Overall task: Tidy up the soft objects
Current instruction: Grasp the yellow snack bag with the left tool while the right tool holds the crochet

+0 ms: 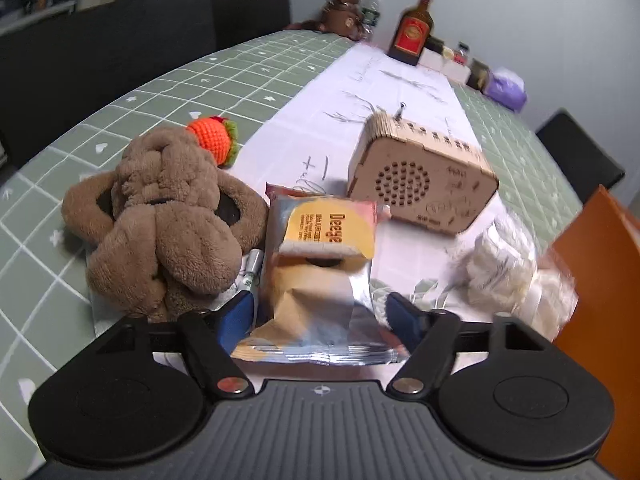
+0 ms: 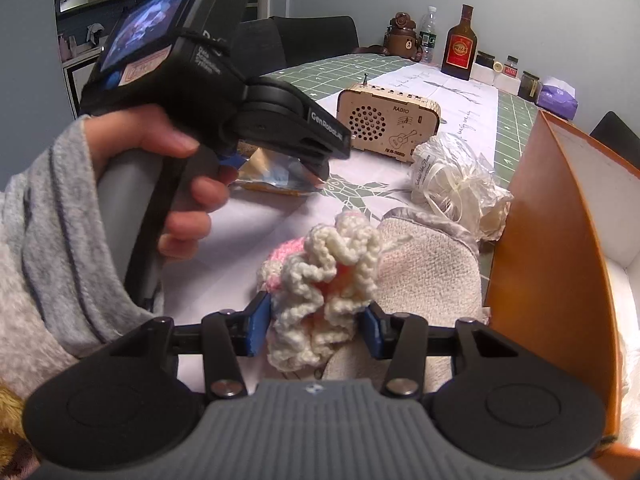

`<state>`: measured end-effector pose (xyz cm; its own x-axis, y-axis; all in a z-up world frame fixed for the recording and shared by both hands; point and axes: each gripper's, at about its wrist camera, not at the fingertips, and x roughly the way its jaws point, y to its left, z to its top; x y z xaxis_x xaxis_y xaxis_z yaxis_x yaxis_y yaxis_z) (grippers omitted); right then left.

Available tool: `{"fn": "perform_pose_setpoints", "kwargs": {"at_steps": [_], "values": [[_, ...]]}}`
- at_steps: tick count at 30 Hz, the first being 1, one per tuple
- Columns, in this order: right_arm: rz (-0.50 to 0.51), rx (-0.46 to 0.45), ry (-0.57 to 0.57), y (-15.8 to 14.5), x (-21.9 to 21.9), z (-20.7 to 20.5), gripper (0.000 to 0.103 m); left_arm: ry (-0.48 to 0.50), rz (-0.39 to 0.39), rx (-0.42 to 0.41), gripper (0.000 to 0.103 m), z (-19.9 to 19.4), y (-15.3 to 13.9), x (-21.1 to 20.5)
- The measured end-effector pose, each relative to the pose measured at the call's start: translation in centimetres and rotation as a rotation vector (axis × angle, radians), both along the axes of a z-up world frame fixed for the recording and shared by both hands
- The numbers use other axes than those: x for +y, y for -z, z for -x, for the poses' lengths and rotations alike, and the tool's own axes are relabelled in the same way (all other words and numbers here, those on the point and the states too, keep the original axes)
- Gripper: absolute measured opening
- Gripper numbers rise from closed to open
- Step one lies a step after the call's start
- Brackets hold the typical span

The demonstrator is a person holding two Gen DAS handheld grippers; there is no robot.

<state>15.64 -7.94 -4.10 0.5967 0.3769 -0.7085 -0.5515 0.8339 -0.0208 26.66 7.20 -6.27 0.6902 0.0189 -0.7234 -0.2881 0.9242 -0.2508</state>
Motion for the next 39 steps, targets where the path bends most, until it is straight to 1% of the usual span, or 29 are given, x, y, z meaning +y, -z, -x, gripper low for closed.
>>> {"fn": "perform_pose_setpoints", "kwargs": {"at_steps": [2, 5, 9, 13, 15, 18, 20, 22, 23, 24, 25, 26, 27, 28, 29, 31, 33, 35, 37, 39], "values": [[-0.002, -0.001, -0.001, 0.0, 0.0, 0.0, 0.048, -0.031, 0.026, -0.01, 0.064, 0.5, -0.1, 0.4], [-0.005, -0.002, 0.0, 0.1, -0.1, 0.0, 0.048, -0.008, 0.032, -0.004, 0.06, 0.9, -0.4, 0.5], [-0.019, 0.001, 0.008, 0.0, -0.3, 0.0, 0.048, 0.054, 0.034, 0.011, 0.057, 2.5, -1.5, 0.7], [-0.04, 0.005, 0.018, -0.1, -0.6, 0.1, 0.047, 0.068, 0.004, 0.025, 0.057, 5.3, -2.5, 1.2], [-0.036, 0.001, 0.021, -0.1, -0.6, 0.2, 0.047, 0.093, -0.003, 0.036, 0.057, 6.7, -2.8, 1.4], [-0.015, 0.002, 0.016, -0.4, -0.4, 0.5, 0.047, 0.14, -0.008, 0.043, 0.057, 9.4, -2.6, 1.5], [0.001, -0.006, -0.002, -0.6, -0.4, 1.0, 0.047, 0.164, -0.034, 0.052, 0.056, 11.2, -2.3, 1.5], [-0.003, 0.001, -0.003, -0.6, -0.5, 1.3, 0.047, 0.171, -0.056, 0.059, 0.056, 12.8, -1.8, 1.7], [-0.006, 0.005, 0.001, -0.6, -0.6, 1.4, 0.048, 0.176, -0.064, 0.038, 0.056, 13.7, -1.7, 1.7], [-0.006, 0.004, 0.005, -0.6, -0.6, 1.4, 0.053, 0.186, -0.075, 0.016, 0.057, 14.3, -1.5, 1.7], [-0.006, 0.004, 0.008, -0.5, -0.5, 1.4, 0.066, 0.196, -0.085, -0.005, 0.063, 14.7, -1.4, 1.8], [-0.008, 0.001, 0.012, -0.5, -0.4, 1.4, 0.073, 0.194, -0.091, -0.024, 0.07, 14.9, -1.2, 1.9], [-0.011, -0.008, 0.021, -0.5, -0.3, 1.3, 0.083, 0.19, -0.096, -0.032, 0.074, 15.0, -1.1, 1.9], [-0.01, -0.021, 0.03, -0.5, -0.2, 1.4, 0.09, 0.186, -0.101, -0.037, 0.082, 15.0, -1.1, 2.0], [-0.003, -0.038, 0.035, -0.6, 0.0, 1.4, 0.091, 0.185, -0.103, -0.044, 0.088, 14.9, -1.1, 2.1], [0.026, -0.066, 0.033, -0.6, 0.4, 1.6, 0.095, 0.189, -0.107, -0.058, 0.091, 14.4, -1.2, 2.1], [0.07, -0.089, 0.032, -0.5, 1.1, 1.5, 0.098, 0.194, -0.127, -0.051, 0.091, 13.6, -1.1, 1.9], [0.098, -0.112, 0.026, -0.4, 1.7, 1.4, 0.098, 0.201, -0.153, -0.028, 0.091, 12.7, -0.7, 1.6], [0.103, -0.128, 0.017, -0.4, 1.9, 1.2, 0.098, 0.208, -0.17, -0.013, 0.091, 12.1, -0.3, 1.5], [0.107, -0.145, 0.013, -0.4, 2.2, 1.0, 0.096, 0.208, -0.167, -0.006, 0.09, 11.8, 0.1, 1.6]]}}
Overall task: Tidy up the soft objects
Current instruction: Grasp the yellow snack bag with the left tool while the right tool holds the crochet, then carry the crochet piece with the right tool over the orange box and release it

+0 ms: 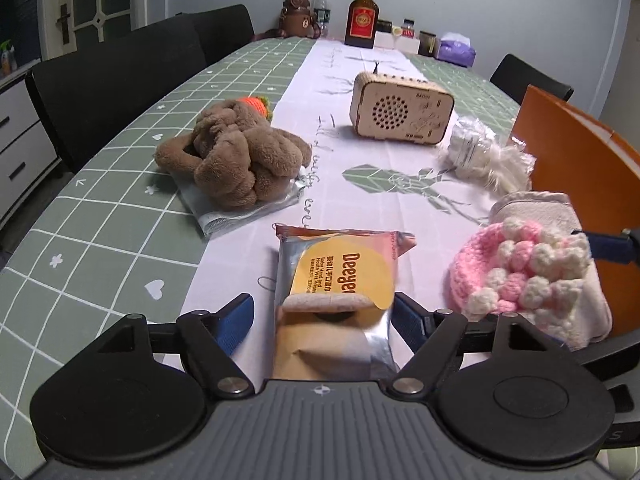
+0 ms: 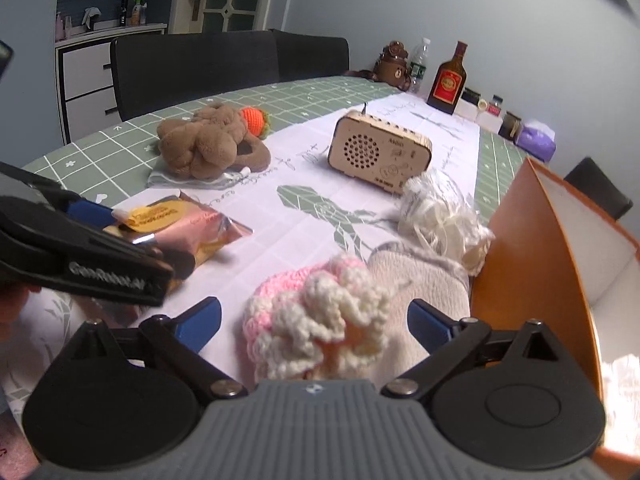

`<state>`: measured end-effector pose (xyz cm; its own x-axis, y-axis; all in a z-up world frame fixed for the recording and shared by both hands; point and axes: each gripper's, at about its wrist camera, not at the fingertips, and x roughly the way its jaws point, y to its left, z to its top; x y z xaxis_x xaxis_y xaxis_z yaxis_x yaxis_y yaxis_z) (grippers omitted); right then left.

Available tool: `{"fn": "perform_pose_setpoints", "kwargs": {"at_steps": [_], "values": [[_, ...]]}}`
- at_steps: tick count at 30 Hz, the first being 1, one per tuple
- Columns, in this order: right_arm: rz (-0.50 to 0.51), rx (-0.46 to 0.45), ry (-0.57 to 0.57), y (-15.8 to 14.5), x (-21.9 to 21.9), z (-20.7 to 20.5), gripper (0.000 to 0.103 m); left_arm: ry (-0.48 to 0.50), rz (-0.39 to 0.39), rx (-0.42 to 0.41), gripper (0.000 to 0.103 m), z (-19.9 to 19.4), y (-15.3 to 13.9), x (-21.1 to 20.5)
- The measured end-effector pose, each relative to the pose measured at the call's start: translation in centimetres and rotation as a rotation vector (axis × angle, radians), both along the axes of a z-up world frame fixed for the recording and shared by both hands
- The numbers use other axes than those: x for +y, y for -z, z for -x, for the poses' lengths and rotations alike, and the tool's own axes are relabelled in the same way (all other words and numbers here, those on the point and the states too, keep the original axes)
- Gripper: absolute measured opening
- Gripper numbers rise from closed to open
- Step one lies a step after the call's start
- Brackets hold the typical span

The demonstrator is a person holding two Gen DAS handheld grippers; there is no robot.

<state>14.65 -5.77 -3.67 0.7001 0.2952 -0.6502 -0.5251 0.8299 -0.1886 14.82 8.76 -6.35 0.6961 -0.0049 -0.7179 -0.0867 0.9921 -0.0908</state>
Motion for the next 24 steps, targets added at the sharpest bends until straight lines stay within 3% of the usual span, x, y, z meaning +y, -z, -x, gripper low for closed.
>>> {"fn": "perform_pose_setpoints", "kwargs": {"at_steps": [4, 7, 17, 19, 24], "values": [[0.045, -0.02, -0.03, 0.3, 0.7, 0.0, 0.086, 0.015, 0.034, -0.024, 0.065, 0.2, 0.1, 0.4], [0.073, -0.021, -0.043, 0.8, 1.1, 0.0, 0.075, 0.023, 0.034, -0.039, 0.059, 0.5, 0.0, 0.5], [0.005, -0.033, -0.01, 0.1, 0.6, 0.2, 0.046, 0.011, 0.003, -0.084, 0.055, 2.2, -1.3, 0.7], [-0.015, -0.04, 0.0, -0.3, 0.4, 0.4, 0.03, 0.009, -0.002, -0.107, 0.055, 2.6, -2.0, 0.7], [-0.051, -0.034, 0.004, -1.1, 0.0, 0.7, 0.029, -0.01, 0.018, -0.146, 0.055, 3.4, -3.9, 0.9]]}}
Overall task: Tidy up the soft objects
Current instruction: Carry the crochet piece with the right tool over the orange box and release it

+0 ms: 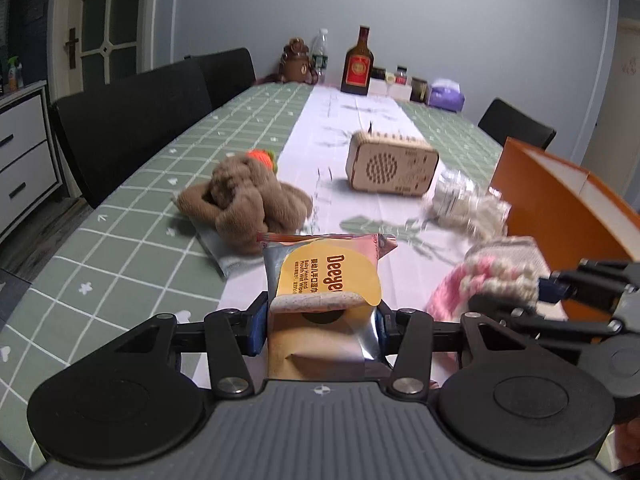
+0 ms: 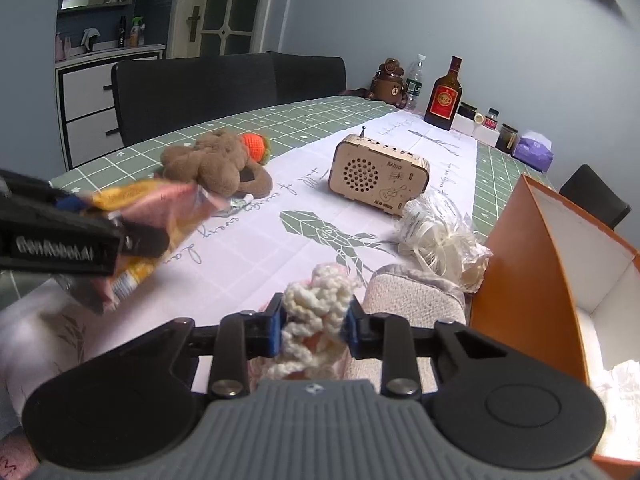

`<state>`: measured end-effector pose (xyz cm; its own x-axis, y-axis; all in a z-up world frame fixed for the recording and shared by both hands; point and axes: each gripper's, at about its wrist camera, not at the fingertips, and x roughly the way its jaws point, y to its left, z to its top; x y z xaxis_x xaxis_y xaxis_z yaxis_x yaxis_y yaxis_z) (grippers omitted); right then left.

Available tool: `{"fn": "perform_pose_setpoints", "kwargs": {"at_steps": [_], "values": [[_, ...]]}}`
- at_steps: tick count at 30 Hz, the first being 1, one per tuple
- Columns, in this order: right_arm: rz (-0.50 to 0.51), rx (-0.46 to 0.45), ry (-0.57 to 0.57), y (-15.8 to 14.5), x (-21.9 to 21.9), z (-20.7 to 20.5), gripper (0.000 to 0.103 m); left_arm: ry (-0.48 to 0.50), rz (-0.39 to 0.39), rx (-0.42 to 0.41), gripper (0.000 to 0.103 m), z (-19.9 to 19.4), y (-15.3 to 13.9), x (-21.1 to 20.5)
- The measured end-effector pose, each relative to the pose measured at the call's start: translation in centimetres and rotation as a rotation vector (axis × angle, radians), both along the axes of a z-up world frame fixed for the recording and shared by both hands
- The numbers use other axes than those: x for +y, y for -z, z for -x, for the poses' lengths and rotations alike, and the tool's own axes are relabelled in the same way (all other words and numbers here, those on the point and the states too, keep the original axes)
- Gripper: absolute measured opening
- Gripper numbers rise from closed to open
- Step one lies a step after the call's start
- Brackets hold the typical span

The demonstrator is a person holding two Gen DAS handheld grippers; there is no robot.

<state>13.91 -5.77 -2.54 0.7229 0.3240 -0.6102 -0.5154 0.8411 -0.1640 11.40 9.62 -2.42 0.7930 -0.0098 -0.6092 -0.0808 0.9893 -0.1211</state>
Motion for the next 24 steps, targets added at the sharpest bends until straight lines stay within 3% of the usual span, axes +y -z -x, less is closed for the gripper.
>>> {"fn": "perform_pose_setpoints", "kwargs": {"at_steps": [6, 12, 18, 24], "values": [[-0.098, -0.028, 0.008, -2.2, -1.8, 1.3, 0.028, -0.036, -0.003, -0.051, 0.055, 1.2, -2.2, -0.1], [-0.2, -0.109, 0.068, -6.4, -5.9, 3.0, 0.028, -0.022, -0.012, -0.072, 0.056, 0.5, -4.9, -1.8], [-0.295, -0.212, 0.267, -10.4, -13.0, 3.5, 0.028, 0.076, 0.028, -0.134, 0.055, -1.4, -7.8, -5.5], [-0.417, -0.151, 0.496, -10.8, -18.9, -0.1, 0.028, 0.173, 0.053, -0.15, 0.055, -4.2, -8.7, -9.8]]}}
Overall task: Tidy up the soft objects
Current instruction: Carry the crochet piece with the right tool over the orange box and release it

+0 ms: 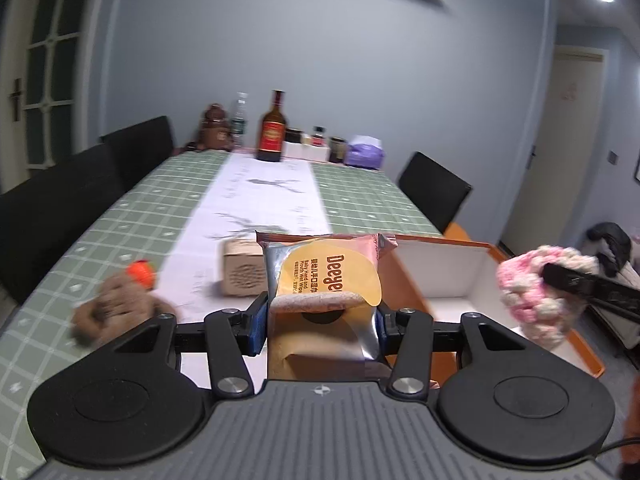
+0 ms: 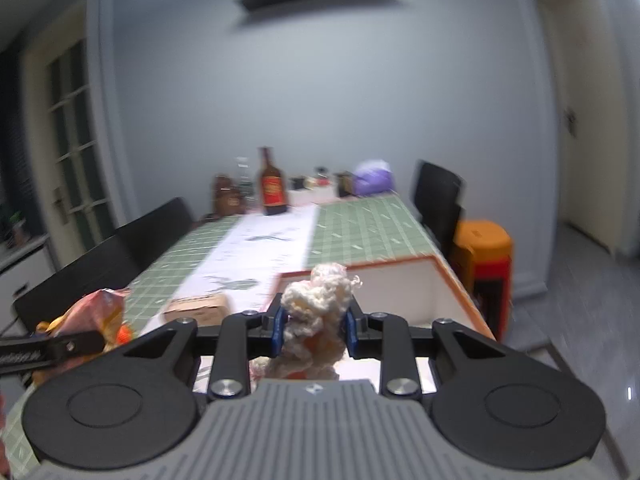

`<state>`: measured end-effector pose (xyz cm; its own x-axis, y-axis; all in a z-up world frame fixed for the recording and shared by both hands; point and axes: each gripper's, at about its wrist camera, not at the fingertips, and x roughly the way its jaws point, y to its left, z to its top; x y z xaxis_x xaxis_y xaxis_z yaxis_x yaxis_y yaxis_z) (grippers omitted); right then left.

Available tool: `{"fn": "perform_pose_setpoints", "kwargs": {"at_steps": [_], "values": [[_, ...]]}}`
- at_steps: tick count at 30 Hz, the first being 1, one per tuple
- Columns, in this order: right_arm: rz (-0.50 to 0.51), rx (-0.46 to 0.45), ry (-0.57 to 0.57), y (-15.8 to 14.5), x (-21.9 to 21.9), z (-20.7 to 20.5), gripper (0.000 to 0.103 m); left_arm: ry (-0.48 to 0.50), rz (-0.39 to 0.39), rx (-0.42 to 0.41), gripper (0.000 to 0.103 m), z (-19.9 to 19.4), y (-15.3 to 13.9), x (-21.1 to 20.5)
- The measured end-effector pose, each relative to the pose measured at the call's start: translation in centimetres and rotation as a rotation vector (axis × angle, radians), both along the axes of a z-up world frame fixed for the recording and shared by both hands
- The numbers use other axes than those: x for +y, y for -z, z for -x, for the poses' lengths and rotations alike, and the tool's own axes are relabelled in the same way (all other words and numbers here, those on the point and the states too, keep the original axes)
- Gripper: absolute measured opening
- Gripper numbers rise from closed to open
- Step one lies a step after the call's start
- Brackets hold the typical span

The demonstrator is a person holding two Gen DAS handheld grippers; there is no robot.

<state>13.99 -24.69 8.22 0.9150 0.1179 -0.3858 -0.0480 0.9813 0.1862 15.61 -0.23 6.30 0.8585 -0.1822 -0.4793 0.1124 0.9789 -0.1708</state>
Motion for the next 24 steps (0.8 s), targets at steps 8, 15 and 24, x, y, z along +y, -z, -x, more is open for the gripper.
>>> {"fn": "perform_pose_setpoints", "kwargs": {"at_steps": [8, 15, 24], "values": [[-0.171, 0.185, 0.037, 5.1, -0.8, -5.8, 0.028, 0.081, -0.017, 0.004, 0.055, -2.7, 0.5, -4.1], [-0.209, 0.231, 0.034, 6.2, -0.3, -7.4, 0.028, 0.066, -0.035, 0.056, 0.055, -4.1, 2.1, -4.5], [-0.181, 0.269, -0.005, 6.2, 0.4, -8.2, 0.054, 0.052, -0.053, 0.072, 0.055, -4.6, 2.1, -4.6]]}}
